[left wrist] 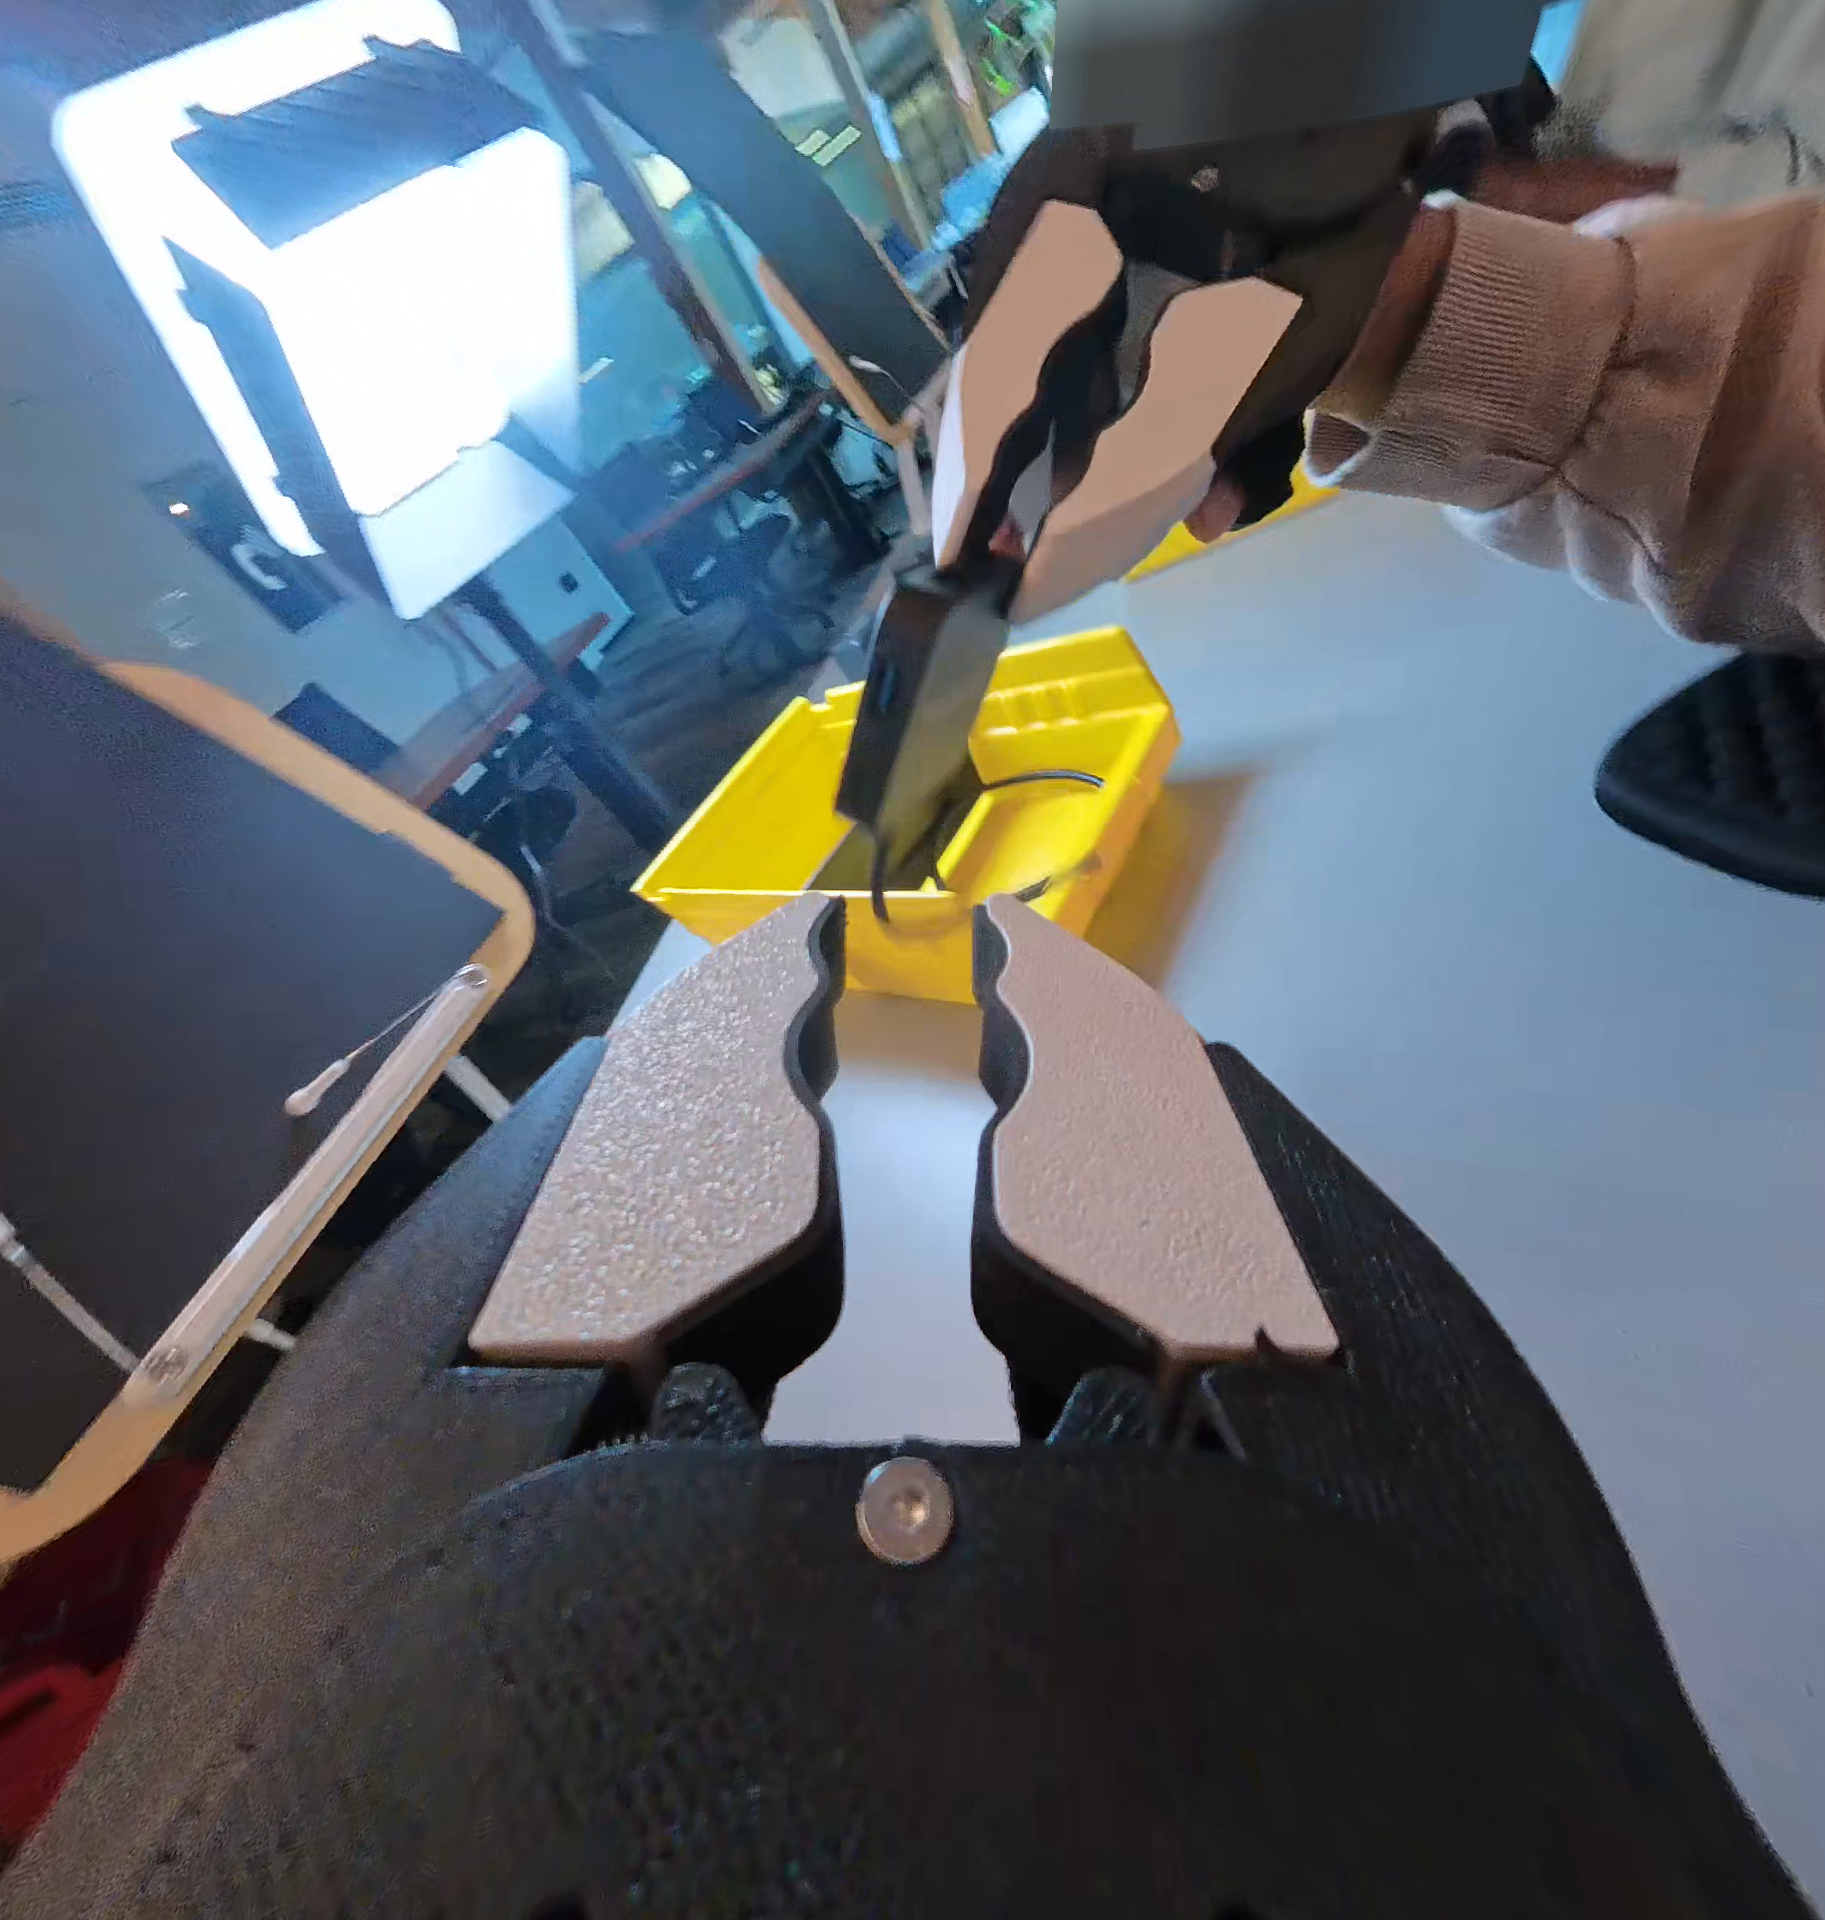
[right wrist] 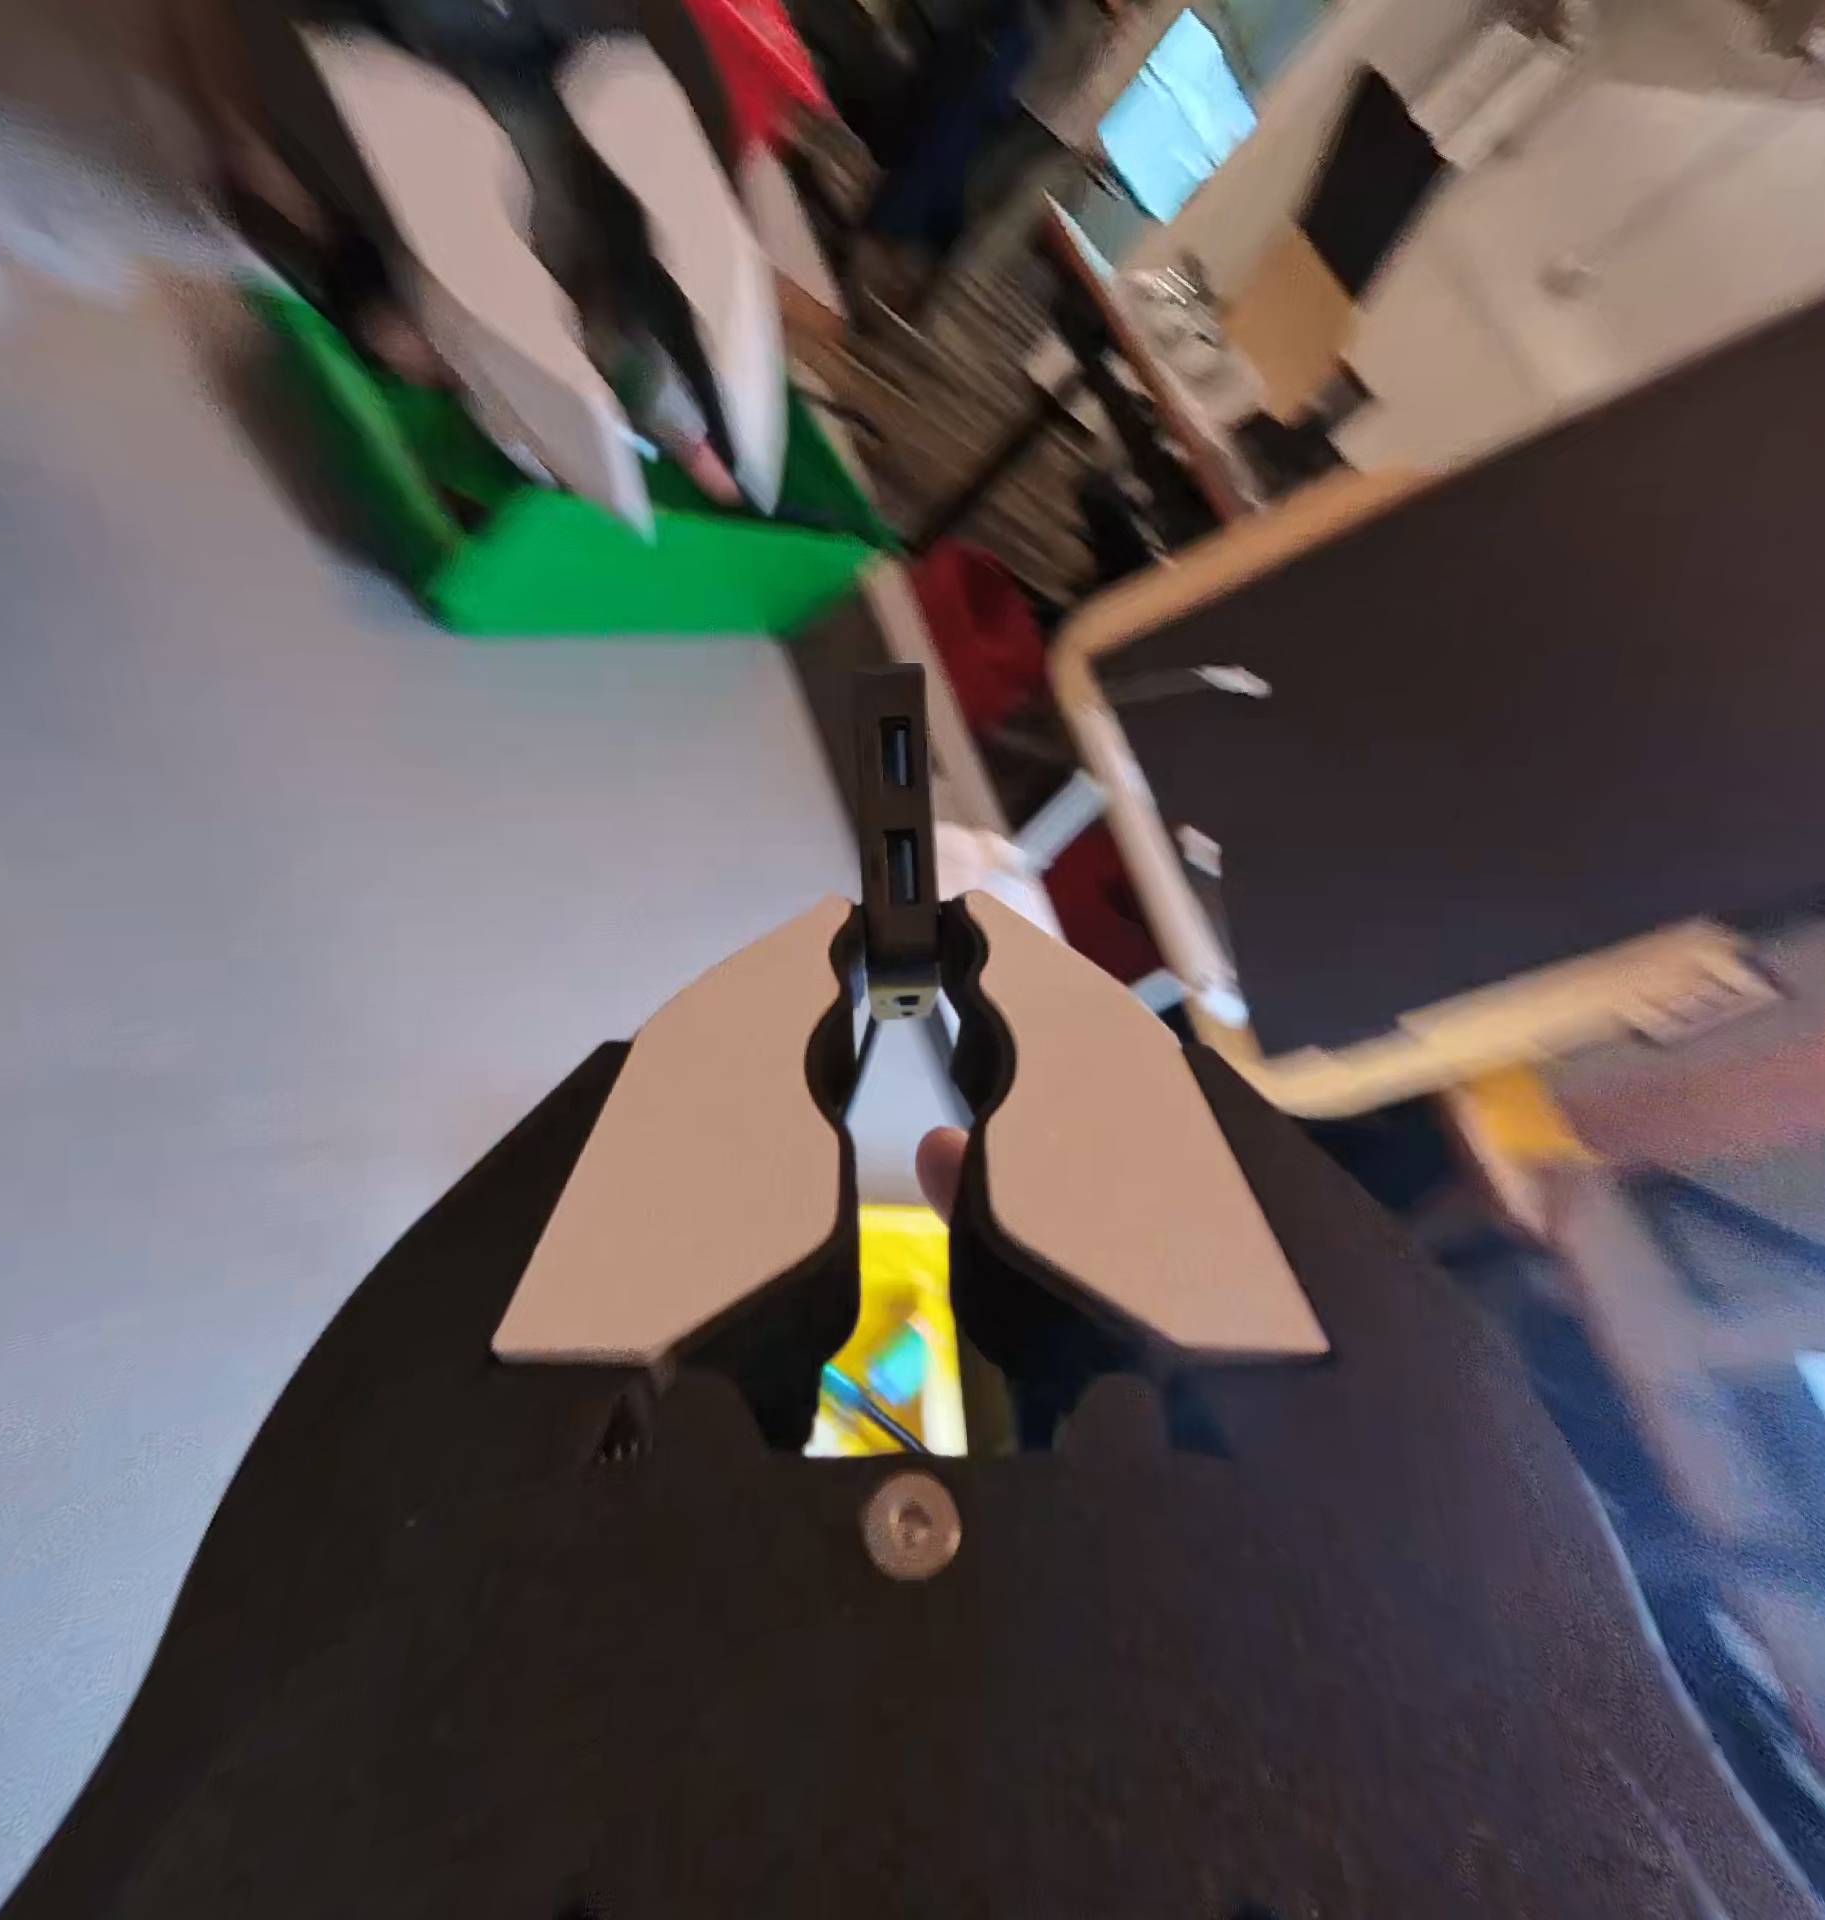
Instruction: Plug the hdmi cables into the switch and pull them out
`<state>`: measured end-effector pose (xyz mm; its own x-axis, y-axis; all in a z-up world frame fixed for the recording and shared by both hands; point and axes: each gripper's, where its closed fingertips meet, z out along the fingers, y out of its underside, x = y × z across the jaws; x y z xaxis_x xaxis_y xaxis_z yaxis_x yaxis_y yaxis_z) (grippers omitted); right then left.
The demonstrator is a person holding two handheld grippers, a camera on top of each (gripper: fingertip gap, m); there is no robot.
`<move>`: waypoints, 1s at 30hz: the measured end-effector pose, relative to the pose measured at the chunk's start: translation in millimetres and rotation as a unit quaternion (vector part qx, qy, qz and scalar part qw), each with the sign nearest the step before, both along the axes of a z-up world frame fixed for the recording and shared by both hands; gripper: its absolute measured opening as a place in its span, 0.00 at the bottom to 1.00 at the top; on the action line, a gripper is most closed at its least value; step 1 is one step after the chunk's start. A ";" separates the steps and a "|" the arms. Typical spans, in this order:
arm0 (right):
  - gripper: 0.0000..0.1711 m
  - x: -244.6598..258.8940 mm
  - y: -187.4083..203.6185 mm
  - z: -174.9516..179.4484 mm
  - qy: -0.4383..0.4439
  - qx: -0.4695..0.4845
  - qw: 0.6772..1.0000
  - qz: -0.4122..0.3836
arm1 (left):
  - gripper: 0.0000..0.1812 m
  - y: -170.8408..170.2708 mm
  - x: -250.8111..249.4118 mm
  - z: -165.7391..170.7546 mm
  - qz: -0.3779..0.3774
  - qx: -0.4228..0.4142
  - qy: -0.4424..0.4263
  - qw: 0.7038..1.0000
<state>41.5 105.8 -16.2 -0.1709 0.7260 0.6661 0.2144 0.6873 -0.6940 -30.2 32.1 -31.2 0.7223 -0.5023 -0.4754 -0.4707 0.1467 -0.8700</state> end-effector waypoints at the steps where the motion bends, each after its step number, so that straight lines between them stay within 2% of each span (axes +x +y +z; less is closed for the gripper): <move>1: 0.08 5.8 28.7 10.5 0.006 0.030 0.998 -0.054 | 0.12 -2.3 -11.2 9.0 0.010 0.006 -0.022 1.000; 2: 0.08 9.0 57.5 20.9 0.010 0.056 0.993 -0.105 | 0.11 -4.7 -22.0 17.2 0.019 0.014 -0.045 0.999; 4: 0.08 6.7 113.6 32.8 -0.002 0.098 0.978 -0.186 | 0.03 -7.0 -42.7 28.4 0.042 0.025 -0.083 0.995; 6: 0.08 -3.8 167.1 22.8 -0.045 0.121 0.961 -0.246 | 0.01 -6.0 -60.3 30.9 0.068 0.023 -0.105 0.992; 9: 0.08 -22.0 232.4 -26.6 -0.108 0.129 0.939 -0.300 | 0.00 -1.9 -84.3 25.2 0.121 0.016 -0.099 0.988; 11: 0.08 -29.9 262.3 -69.0 -0.131 0.106 0.930 -0.326 | 0.00 -1.7 -94.8 21.5 0.147 0.014 -0.082 0.986; 15: 0.09 -33.8 284.7 -137.4 -0.186 0.049 0.916 -0.351 | 0.00 -5.5 -107.8 23.5 0.167 0.020 -0.076 0.983; 18: 0.14 -40.0 276.0 -130.1 -0.149 -0.020 0.927 -0.343 | 0.00 -7.9 -118.1 24.1 0.175 0.019 -0.086 0.981; 21: 0.17 -44.6 248.3 -74.2 -0.033 -0.121 0.941 -0.313 | 0.00 -10.4 -132.8 28.1 0.191 0.019 -0.127 0.973; 25: 0.16 -33.9 170.0 4.6 0.104 -0.230 0.939 -0.232 | 0.00 -18.6 -163.8 31.4 0.240 0.024 -0.146 0.959; 27: 0.14 -27.3 123.4 18.9 0.130 -0.274 0.934 -0.191 | 0.00 -26.0 -179.9 33.2 0.267 0.029 -0.145 0.952; 30: 0.14 -22.3 70.5 14.3 0.144 -0.273 0.937 -0.165 | 0.00 -41.4 -194.8 46.1 0.278 0.046 -0.167 0.945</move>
<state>19.3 176.2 -1.8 0.2522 0.9538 0.1633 0.1013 0.1418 -0.9847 -225.1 -9.3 14.9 0.9800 0.0304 -0.1967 -0.1978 0.0398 -0.9794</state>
